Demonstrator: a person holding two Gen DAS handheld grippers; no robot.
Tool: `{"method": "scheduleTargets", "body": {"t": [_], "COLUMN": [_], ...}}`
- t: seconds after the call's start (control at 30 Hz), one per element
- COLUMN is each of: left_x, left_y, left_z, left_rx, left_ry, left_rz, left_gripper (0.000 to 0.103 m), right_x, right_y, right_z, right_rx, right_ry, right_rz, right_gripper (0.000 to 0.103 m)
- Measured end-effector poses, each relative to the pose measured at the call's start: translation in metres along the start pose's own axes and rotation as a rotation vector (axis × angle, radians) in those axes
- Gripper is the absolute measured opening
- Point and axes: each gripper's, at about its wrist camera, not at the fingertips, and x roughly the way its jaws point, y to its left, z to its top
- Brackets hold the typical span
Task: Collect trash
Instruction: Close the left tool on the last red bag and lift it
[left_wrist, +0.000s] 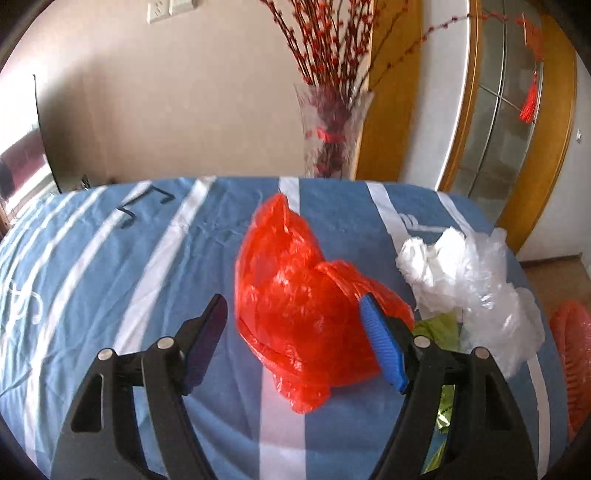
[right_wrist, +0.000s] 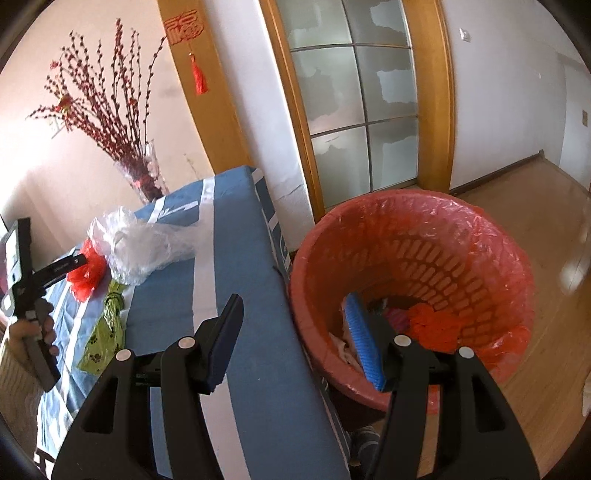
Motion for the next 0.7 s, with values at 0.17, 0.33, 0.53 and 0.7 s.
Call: {"method": "scheduleTargets", "body": {"t": [0.17, 0.33, 0.53, 0.7], "left_x": [0.022, 0.028, 0.008, -0.003], "left_y": [-0.001, 0.0, 0.014, 0.033], "left_z": [-0.004, -0.011, -0.023, -0.033], "left_rx": [0.003, 0.006, 0.003, -0.028], "left_ry": [0.072, 0.095, 0.057, 0.052], "left_rz": [-0.022, -0.067, -0.042, -0.036], "left_gripper": [0.066, 0.03, 0.023, 0.023], "right_x": [0.002, 0.003, 0.002, 0.007], "right_y": [0.005, 0.013, 0.024, 0.037], "right_z": [0.0, 0.001, 0.001, 0.0], "right_rx": [-0.012, -0.027, -0.042, -0.061], "right_ry": [0.011, 0.015, 0.013, 0.022], "right_rz": [0.002, 0.011, 0.032, 0.055], "right_gripper": [0.058, 0.058, 0.058, 0.058]}}
